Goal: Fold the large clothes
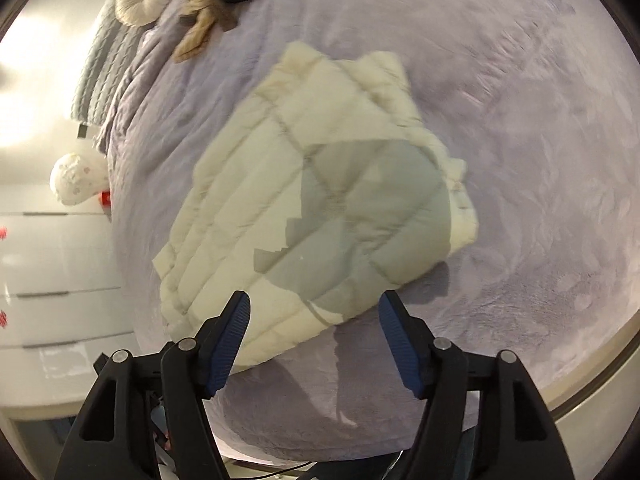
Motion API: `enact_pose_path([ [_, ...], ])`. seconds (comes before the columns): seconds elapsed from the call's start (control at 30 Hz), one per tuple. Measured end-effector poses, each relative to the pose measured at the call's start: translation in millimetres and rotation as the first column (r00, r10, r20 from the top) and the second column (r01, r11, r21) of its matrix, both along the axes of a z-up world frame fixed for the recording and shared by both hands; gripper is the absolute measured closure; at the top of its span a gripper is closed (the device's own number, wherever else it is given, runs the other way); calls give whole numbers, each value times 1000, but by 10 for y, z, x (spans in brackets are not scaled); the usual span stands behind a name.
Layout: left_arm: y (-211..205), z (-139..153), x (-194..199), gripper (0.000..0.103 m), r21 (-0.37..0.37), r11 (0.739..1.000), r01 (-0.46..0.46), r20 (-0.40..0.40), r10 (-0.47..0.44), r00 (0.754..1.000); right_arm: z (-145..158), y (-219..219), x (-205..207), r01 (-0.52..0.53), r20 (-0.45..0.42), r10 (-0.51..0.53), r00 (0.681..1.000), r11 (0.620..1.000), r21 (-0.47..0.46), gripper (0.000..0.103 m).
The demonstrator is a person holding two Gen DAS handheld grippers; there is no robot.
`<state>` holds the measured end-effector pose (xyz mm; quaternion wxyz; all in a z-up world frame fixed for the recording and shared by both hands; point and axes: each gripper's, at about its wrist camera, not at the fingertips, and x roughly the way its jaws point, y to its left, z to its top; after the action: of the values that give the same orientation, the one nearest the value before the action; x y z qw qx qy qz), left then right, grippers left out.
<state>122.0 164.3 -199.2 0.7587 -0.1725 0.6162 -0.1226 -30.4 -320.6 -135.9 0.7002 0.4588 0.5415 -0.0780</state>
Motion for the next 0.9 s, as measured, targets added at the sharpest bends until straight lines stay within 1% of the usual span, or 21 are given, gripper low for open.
enact_pose_path([
  [0.03, -4, -8, 2, 14, 1, 1000, 4, -2, -4, 1000, 36, 43, -22, -11, 6, 11, 1000, 1000, -6, 21],
  [0.07, -2, -18, 1, 14, 4, 1000, 7, -8, -7, 1000, 62, 90, -4, -22, 12, 22, 1000, 1000, -11, 19],
  [0.17, -32, -28, 18, 14, 33, 999, 12, -1, -12, 1000, 105, 202, -6, -57, 6, 57, 998, 998, -30, 19],
  [0.2, -28, -20, 18, 6, 42, 999, 18, 10, -18, 1000, 106, 239, -21, -70, 6, 70, 997, 997, -32, 17],
  [0.23, -27, -17, 13, 0, 47, 999, 21, 14, -22, 1000, 104, 277, -1, -82, 8, 82, 997, 996, -37, 17],
  [0.3, -23, 5, 18, 0, 48, 998, 33, 29, -35, 999, 115, 369, 29, -119, 7, 119, 993, 990, -70, 17],
  [0.33, -22, 1, 29, 0, 49, 998, 39, 29, -40, 999, 130, 422, 43, -139, 7, 140, 990, 986, -96, 11],
  [0.37, -17, -1, 37, 0, 48, 998, 42, 31, -43, 999, 139, 468, 55, -159, 4, 161, 987, 981, -115, 1],
  [0.47, -10, -37, 84, 0, 52, 997, 50, 22, -51, 998, 192, 619, 58, -207, 10, 213, 977, 960, -191, 0],
  [0.53, 1, -66, 129, 0, 58, 997, 50, 20, -51, 998, 215, 673, 54, -220, 16, 229, 973, 951, -217, 0],
  [0.63, 26, -87, 203, 0, 45, 998, 51, 24, -52, 998, 236, 738, 72, -258, -8, 264, 964, 934, -246, 0],
  [0.7, 54, -130, 268, 0, 10, 999, 48, 12, -48, 999, 229, 755, 130, -292, -37, 293, 955, 919, -266, 0],
  [0.77, 112, -241, 362, 0, -101, 994, 46, -37, -50, 998, 229, 764, 193, -319, -51, 318, 947, 906, -277, 0],
  [0.8, 159, -321, 419, 0, -175, 984, 28, -70, -41, 997, 229, 757, 232, -331, -50, 330, 943, 902, -277, 0],
  [0.87, 211, -415, 483, 0, -235, 972, 8, -94, -31, 995, 208, 752, 332, -352, -36, 355, 934, 897, -266, 0],
  [0.9, 224, -469, 522, 0, -251, 968, 6, -100, -33, 994, 196, 749, 373, -359, -31, 365, 931, 895, -264, 0],
])
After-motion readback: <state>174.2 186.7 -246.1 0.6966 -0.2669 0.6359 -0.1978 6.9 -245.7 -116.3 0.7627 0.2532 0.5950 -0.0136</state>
